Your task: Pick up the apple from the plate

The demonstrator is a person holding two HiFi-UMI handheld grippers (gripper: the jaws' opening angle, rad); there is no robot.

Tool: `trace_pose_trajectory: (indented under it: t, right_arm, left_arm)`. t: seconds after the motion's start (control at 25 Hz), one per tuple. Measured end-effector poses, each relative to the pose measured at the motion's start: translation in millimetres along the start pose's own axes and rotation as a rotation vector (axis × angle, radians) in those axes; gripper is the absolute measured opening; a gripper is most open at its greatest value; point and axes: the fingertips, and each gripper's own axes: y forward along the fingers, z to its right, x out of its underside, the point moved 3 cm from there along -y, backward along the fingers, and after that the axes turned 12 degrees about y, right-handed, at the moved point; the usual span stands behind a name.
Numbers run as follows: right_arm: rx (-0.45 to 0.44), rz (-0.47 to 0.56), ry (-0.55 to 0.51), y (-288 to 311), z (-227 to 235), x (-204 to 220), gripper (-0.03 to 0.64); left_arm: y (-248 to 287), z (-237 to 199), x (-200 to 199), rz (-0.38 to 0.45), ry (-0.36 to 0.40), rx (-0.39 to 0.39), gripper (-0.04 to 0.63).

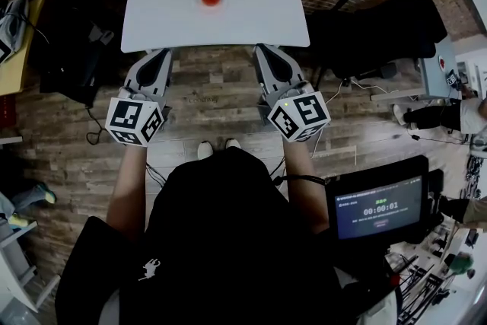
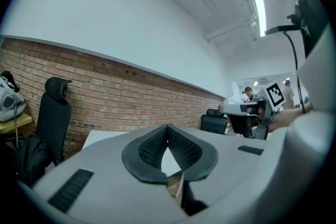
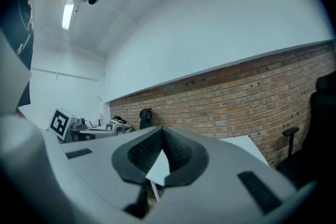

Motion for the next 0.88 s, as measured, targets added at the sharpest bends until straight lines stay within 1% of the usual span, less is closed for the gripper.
trace_pose_trajectory:
  t: [0.28, 0.64, 0.72, 0.88]
  right_arm:
    - [-0.002, -0.020, -0.013, 6, -1, 8, 0.003]
    - [-0.034, -0.014, -0.024, 19, -8, 4, 0.003]
    - [-0.048, -0.014, -0.017, 28, -5, 3, 0.003]
    - [-0.074, -0.024, 0.006, 61, 29, 4, 0.003]
  left_arm:
    - [-3, -6, 14, -0.001, -0.028, -0.008, 0.006]
    - [-19, -21, 17, -0.002, -0.028, -0.061, 0.006]
    - [-13, -26, 18, -0.010, -0.024, -0.072, 0.006]
    - [25, -38, 22, -0.036, -0.006, -0.087, 0.006]
